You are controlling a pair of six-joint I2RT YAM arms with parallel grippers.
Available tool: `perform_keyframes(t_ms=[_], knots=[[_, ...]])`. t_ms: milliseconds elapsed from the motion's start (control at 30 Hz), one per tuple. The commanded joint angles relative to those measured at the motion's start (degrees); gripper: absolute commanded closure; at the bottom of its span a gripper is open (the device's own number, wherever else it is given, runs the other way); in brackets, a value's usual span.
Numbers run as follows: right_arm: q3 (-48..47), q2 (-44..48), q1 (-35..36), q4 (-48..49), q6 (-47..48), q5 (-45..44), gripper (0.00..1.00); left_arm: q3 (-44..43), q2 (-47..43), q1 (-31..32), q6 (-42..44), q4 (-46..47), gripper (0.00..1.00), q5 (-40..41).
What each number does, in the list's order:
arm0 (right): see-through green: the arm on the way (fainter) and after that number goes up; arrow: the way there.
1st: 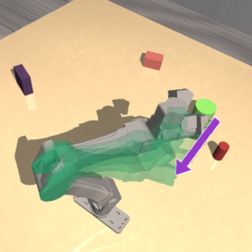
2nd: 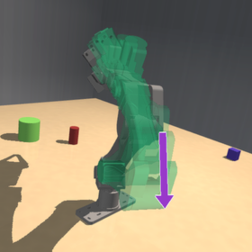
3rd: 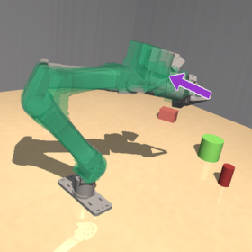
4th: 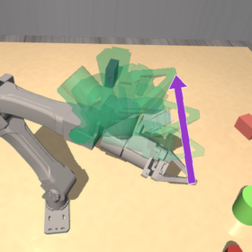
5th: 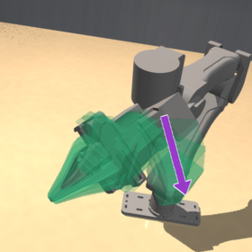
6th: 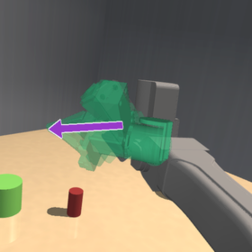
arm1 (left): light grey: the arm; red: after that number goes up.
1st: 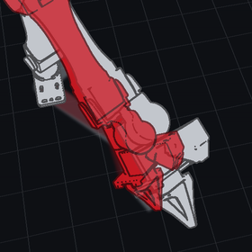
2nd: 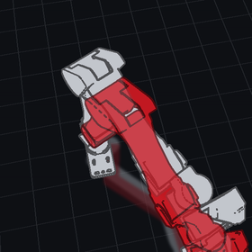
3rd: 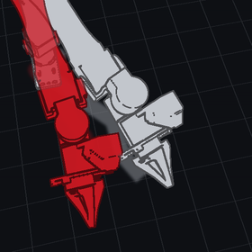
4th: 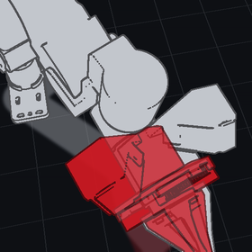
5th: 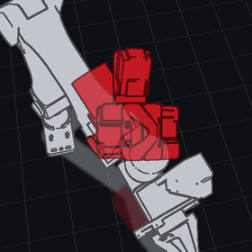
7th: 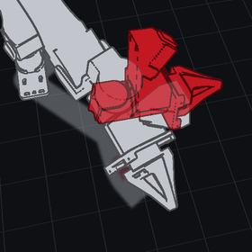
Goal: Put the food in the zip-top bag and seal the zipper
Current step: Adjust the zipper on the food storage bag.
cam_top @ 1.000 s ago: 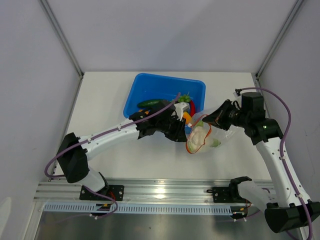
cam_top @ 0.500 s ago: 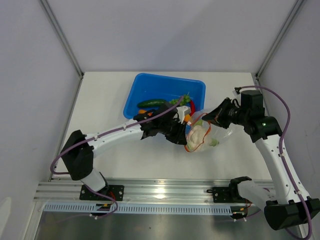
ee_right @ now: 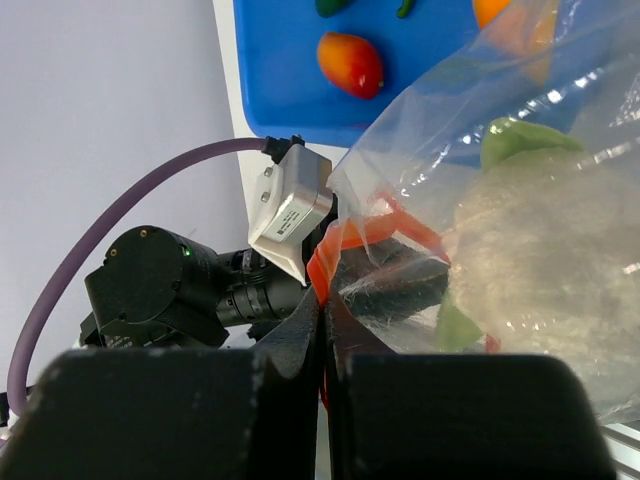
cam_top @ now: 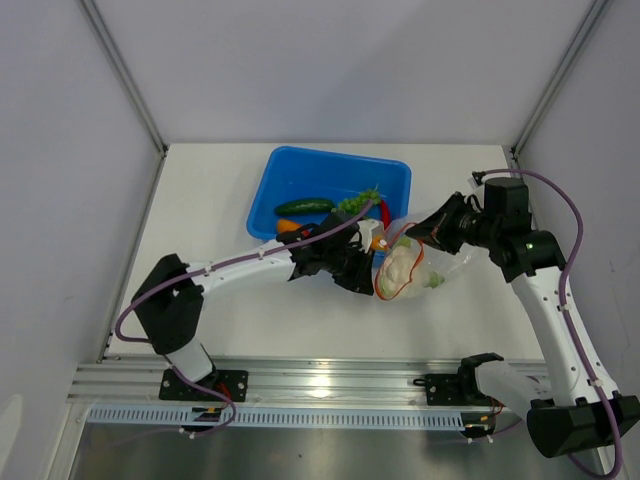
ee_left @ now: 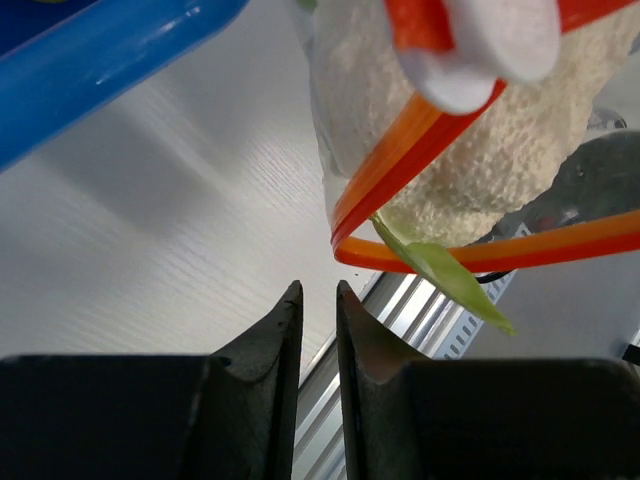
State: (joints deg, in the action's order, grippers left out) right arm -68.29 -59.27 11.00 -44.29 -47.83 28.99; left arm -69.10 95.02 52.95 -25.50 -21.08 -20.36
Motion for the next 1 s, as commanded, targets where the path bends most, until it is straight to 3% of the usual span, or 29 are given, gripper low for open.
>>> perform_keyframes(t_ms=[0,700,967], knots=[[-2.7,-0.1,-0.4,2.2,-0.3,1.4,1.00,-0.2,0.4,0.4,-0.7,3.2,0.79,-2.0],[-2.1,0.4,-0.4,1.7,-0.2,1.4,1.00,-2.1,1.7,-1.1,-5.4,6.3,0.75,-5.9],[-2.0,0.6,-0.5,1.5,-1.3,1.6,1.00,-2.5,3.1,-2.2,-9.2,7.1,0.86,-5.1]])
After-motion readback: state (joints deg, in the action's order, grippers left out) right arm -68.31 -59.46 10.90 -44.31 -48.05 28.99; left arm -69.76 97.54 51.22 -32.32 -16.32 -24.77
